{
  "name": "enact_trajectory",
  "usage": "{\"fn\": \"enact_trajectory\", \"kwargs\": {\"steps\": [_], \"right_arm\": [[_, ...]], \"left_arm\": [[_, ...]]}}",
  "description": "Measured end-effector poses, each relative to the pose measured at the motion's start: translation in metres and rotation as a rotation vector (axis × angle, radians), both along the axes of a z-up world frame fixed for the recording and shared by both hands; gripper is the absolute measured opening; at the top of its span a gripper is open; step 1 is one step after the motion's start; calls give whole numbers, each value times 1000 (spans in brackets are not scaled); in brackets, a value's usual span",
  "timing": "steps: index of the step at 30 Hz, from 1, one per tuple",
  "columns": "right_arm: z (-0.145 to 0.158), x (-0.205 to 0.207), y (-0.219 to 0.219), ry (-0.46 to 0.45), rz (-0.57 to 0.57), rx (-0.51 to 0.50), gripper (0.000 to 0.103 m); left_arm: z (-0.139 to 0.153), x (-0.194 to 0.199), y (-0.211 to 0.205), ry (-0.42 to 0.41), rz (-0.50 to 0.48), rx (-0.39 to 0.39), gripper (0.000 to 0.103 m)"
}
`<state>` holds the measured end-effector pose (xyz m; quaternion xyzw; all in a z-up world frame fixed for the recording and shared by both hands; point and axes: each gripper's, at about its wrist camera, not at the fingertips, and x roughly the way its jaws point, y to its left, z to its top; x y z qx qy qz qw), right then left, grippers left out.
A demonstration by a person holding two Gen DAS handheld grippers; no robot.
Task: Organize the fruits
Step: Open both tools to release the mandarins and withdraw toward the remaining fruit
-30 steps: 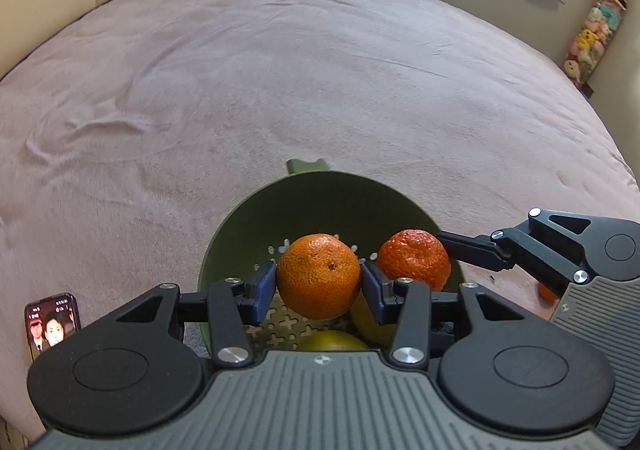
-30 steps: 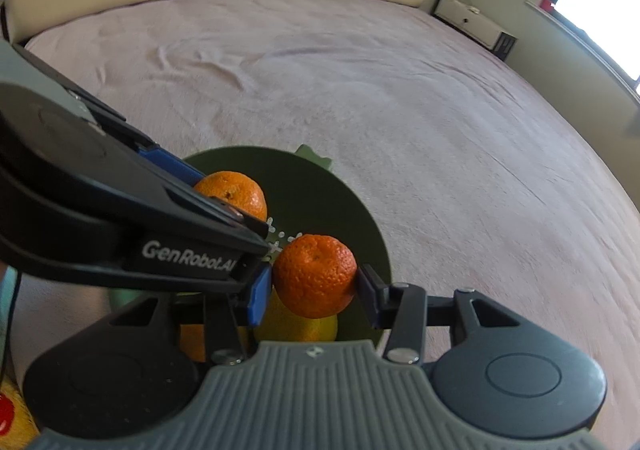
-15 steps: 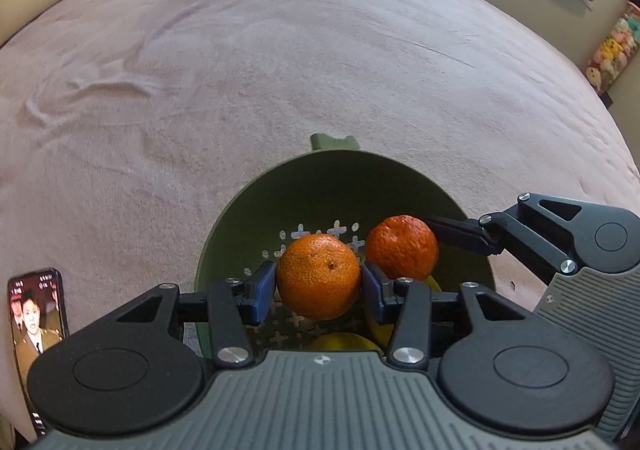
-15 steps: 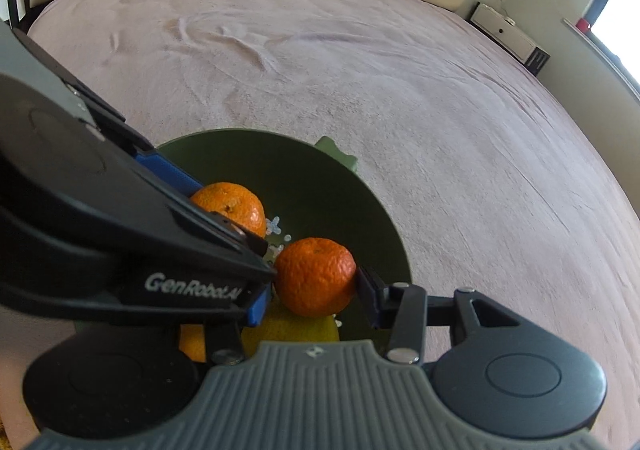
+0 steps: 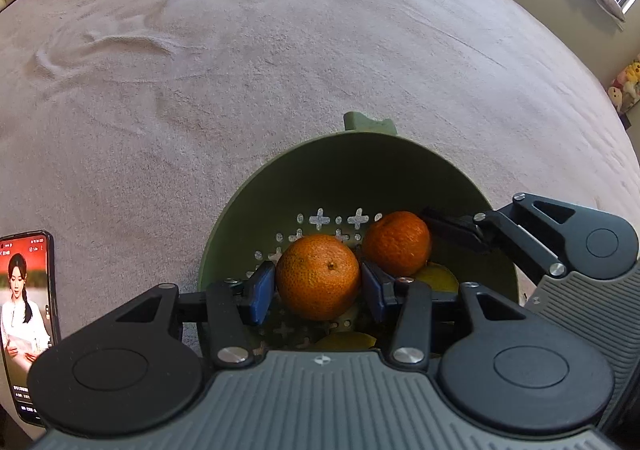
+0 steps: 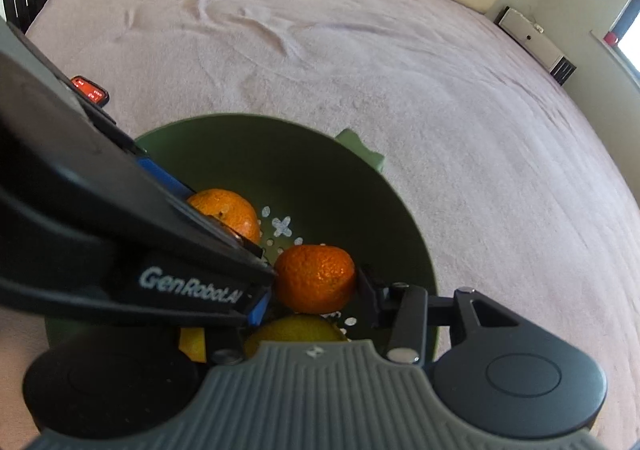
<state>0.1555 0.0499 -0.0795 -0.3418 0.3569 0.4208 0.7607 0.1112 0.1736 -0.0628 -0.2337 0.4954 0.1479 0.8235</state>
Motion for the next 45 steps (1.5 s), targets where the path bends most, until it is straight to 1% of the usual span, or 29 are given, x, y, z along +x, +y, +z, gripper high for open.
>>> {"fn": "enact_trajectory", "kwargs": {"steps": [8, 10, 12, 14, 15, 17, 21, 23, 26, 31, 34, 37, 41, 43, 45], "right_arm": [[-2, 2, -8, 30, -20, -3, 44], [0, 3, -10, 40, -33, 3, 44], [2, 4, -12, 49, -45, 6, 46], [3, 3, -15, 53, -51, 1, 47], [4, 2, -16, 52, -50, -1, 48], [7, -1, -19, 42, -50, -2, 56], [14, -9, -23, 21, -60, 13, 58], [20, -12, -28, 7, -70, 18, 64], [31, -20, -33, -17, -92, 36, 68], [49, -29, -53, -34, -168, 76, 70], [60, -29, -64, -38, -224, 102, 73], [71, -22, -73, -39, -283, 129, 73], [82, -32, -89, -46, -360, 153, 73], [84, -38, -91, -49, -401, 160, 73], [87, -44, -103, -52, -440, 162, 73]], "left_arm": [[-3, 3, -2, 19, -7, 7, 52], [-3, 2, -1, 16, -4, -2, 55], [-3, 3, 0, 17, 2, -8, 58], [-1, 2, -1, 19, 5, -6, 59], [1, 2, -1, 18, 8, -5, 60], [3, 1, 0, 12, 11, -3, 62], [10, 1, -1, -3, 3, -3, 64], [15, 0, -2, -15, -4, -2, 64], [22, -1, -4, -34, -15, -3, 64], [34, -3, -11, -78, -41, -2, 64], [41, -4, -19, -109, -71, 8, 65], [48, -4, -27, -136, -103, 20, 65], [56, -5, -42, -174, -154, 37, 65], [60, -5, -51, -194, -186, 46, 65], [63, -5, -60, -213, -220, 54, 65]]}}
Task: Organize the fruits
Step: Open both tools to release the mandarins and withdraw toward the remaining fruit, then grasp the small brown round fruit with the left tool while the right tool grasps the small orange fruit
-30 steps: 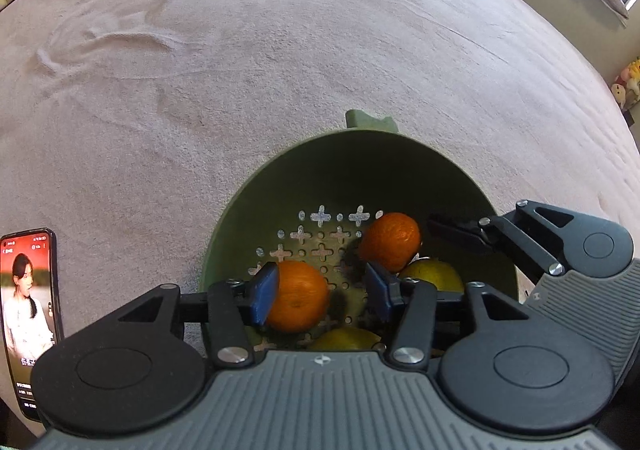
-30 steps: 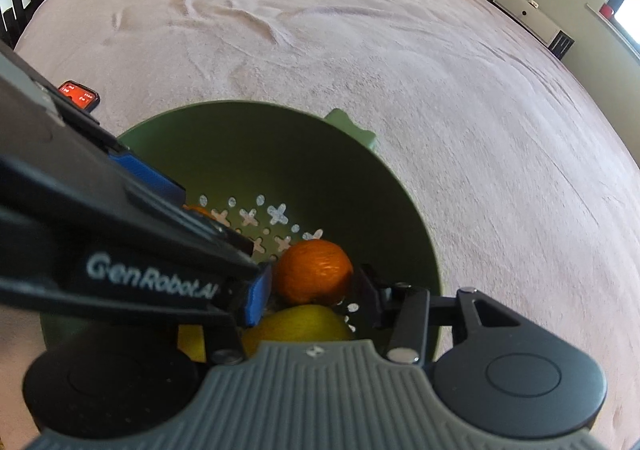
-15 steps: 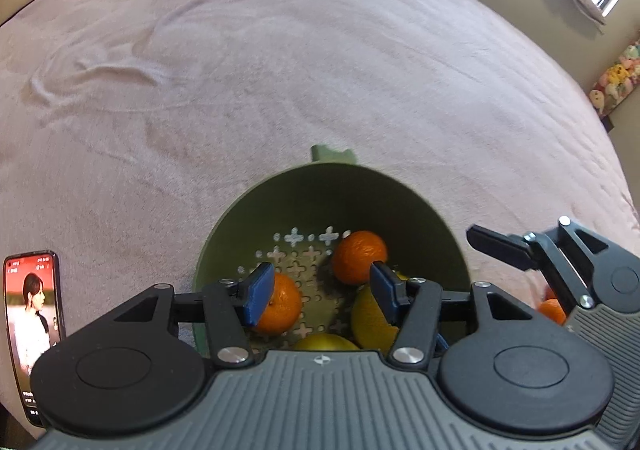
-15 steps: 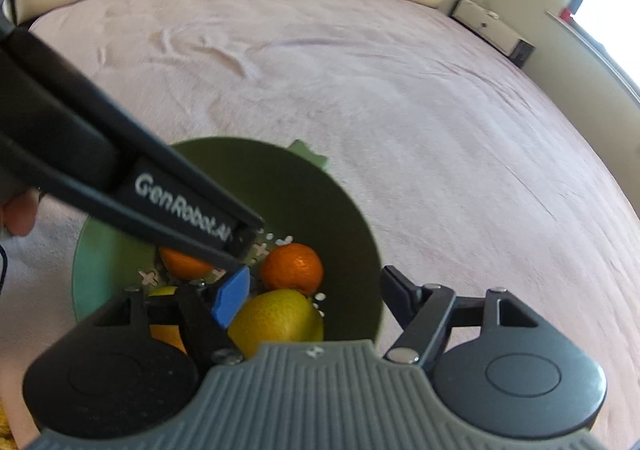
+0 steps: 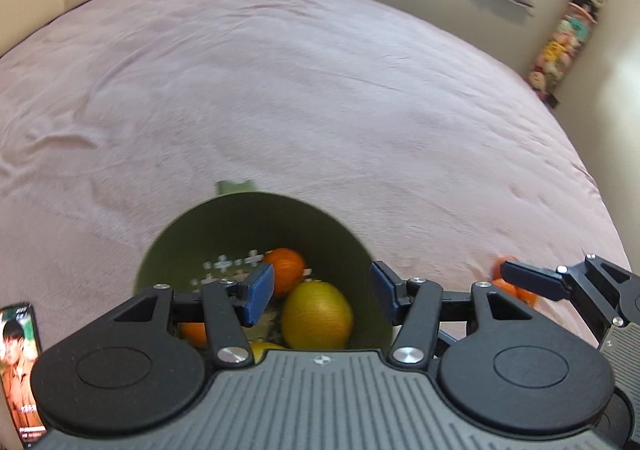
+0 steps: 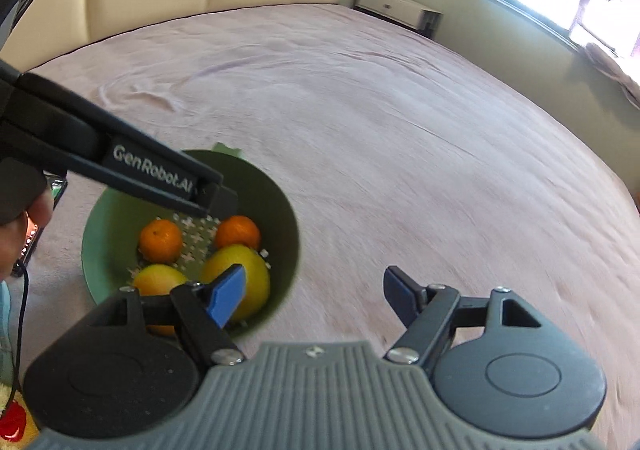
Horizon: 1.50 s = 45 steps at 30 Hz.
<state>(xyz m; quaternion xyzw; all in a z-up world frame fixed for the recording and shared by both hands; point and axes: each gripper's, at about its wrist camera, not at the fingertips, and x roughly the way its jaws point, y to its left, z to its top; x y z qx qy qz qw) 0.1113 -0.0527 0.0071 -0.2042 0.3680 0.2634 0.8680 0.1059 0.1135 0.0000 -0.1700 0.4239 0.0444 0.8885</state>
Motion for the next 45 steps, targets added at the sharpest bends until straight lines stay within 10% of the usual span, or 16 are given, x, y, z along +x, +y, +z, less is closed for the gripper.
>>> {"fn": "enact_trajectory", "kwargs": {"steps": [32, 45], "right_arm": [[-56, -32, -166, 159, -604, 72, 67], [-78, -20, -174, 217, -662, 92, 60]], "left_arm": [[-48, -26, -134, -72, -377, 90, 66], [-79, -30, -157, -47, -353, 347, 65]]}}
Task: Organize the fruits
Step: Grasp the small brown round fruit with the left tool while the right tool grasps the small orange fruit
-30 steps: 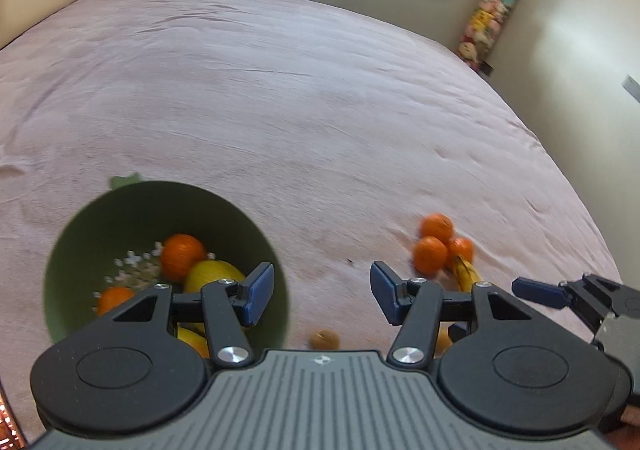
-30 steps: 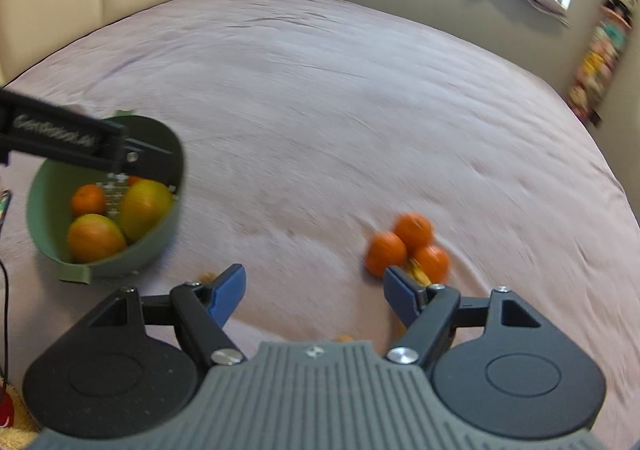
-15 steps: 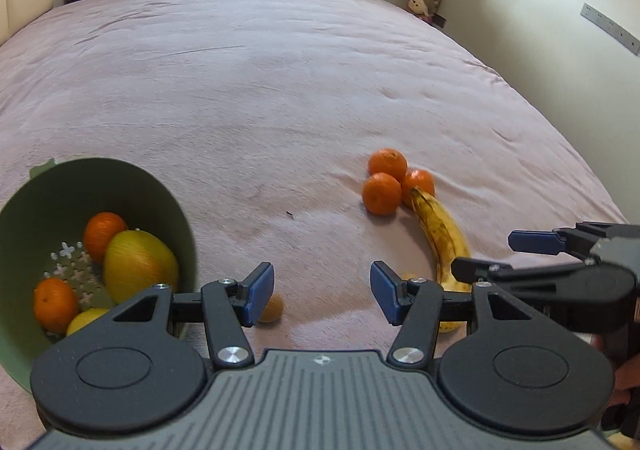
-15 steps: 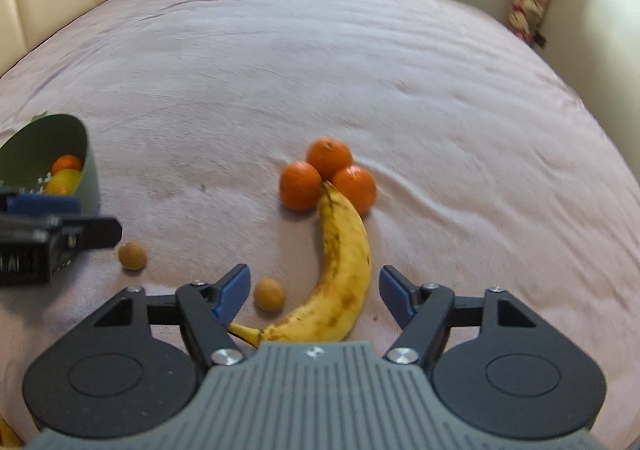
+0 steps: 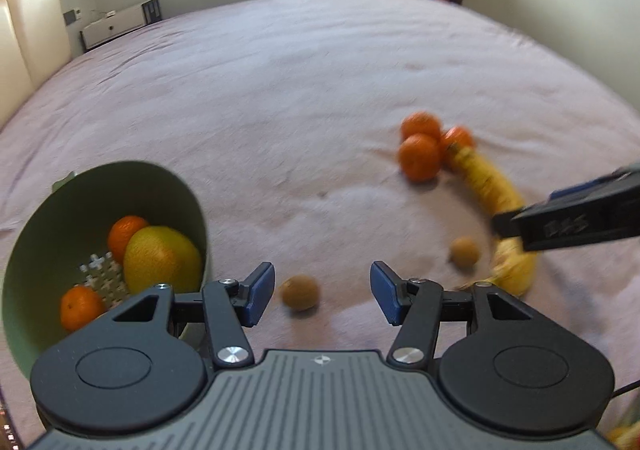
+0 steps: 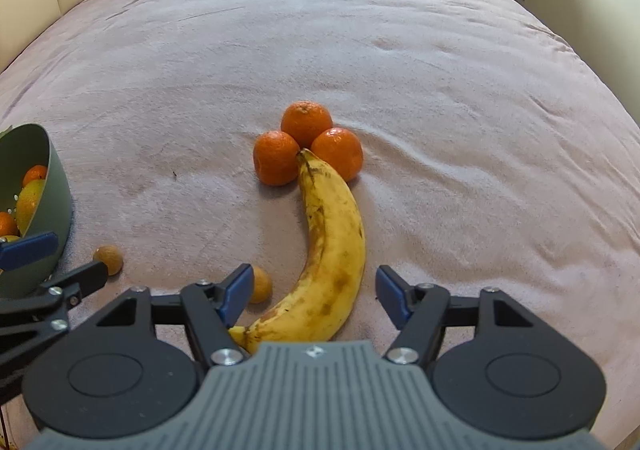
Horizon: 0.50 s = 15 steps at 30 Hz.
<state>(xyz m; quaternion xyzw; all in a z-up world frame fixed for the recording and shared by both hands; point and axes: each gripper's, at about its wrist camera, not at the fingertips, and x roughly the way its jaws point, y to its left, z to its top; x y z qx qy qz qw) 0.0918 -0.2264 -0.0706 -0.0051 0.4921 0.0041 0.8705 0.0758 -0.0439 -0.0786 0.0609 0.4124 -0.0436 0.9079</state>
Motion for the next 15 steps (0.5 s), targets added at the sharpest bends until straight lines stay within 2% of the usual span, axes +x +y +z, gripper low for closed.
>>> {"fn": "enact_trajectory", "kwargs": {"steps": [5, 10, 13, 15], "right_arm": [[0, -2, 6, -41, 55, -9, 46], [1, -6, 23, -89, 177, -34, 40], [-3, -4, 31, -77, 232, -25, 34], [-7, -1, 34, -51, 235, -11, 34]], "left_arm": [[-14, 9, -4, 12, 5, 76, 60], [-25, 11, -15, 35, -46, 136, 57], [-32, 14, -16, 61, -43, 163, 55], [-36, 17, -15, 68, -35, 179, 52]]}}
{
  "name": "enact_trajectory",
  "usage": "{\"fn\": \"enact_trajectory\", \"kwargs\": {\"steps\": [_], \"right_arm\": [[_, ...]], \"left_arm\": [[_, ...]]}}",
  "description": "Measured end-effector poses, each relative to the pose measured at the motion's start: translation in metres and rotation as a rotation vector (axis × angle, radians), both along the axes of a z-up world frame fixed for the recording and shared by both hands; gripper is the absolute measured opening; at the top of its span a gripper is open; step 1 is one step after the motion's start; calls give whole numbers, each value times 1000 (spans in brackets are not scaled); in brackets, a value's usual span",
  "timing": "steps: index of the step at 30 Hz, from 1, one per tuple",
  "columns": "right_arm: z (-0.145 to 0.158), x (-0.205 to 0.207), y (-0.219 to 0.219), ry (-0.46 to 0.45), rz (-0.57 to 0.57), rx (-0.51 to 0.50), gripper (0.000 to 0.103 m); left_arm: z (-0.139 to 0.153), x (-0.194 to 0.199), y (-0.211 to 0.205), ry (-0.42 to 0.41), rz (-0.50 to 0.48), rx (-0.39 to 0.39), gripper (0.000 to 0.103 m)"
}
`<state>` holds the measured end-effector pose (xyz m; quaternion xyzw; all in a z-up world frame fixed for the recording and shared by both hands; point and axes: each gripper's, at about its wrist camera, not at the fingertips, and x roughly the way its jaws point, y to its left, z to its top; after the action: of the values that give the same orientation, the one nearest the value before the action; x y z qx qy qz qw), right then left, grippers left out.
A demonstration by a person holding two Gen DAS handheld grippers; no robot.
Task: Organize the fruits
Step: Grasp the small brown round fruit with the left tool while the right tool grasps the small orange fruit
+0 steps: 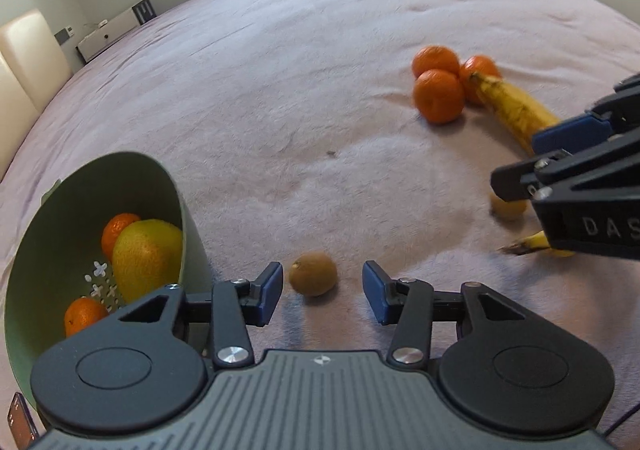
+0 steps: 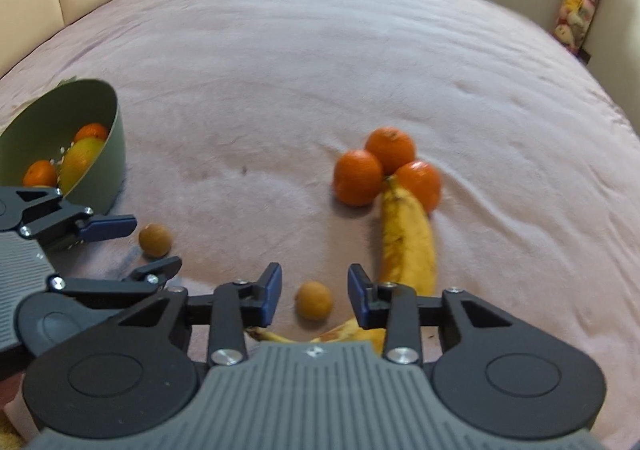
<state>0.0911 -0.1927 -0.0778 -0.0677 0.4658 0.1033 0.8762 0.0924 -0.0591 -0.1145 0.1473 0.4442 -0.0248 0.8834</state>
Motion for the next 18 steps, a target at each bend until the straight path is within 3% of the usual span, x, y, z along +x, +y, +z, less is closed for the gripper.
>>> {"fn": "enact_trajectory", "kwargs": {"steps": [11, 16, 18], "right_arm": [[-17, 12, 1, 80, -25, -6, 33], [-26, 15, 3, 101, -18, -32, 29], [-27, 16, 4, 102, -15, -39, 28]], "left_arm": [[-9, 4, -4, 10, -17, 47, 50], [-8, 6, -4, 15, -22, 39, 34], [-7, 7, -3, 18, -21, 29, 32]]}}
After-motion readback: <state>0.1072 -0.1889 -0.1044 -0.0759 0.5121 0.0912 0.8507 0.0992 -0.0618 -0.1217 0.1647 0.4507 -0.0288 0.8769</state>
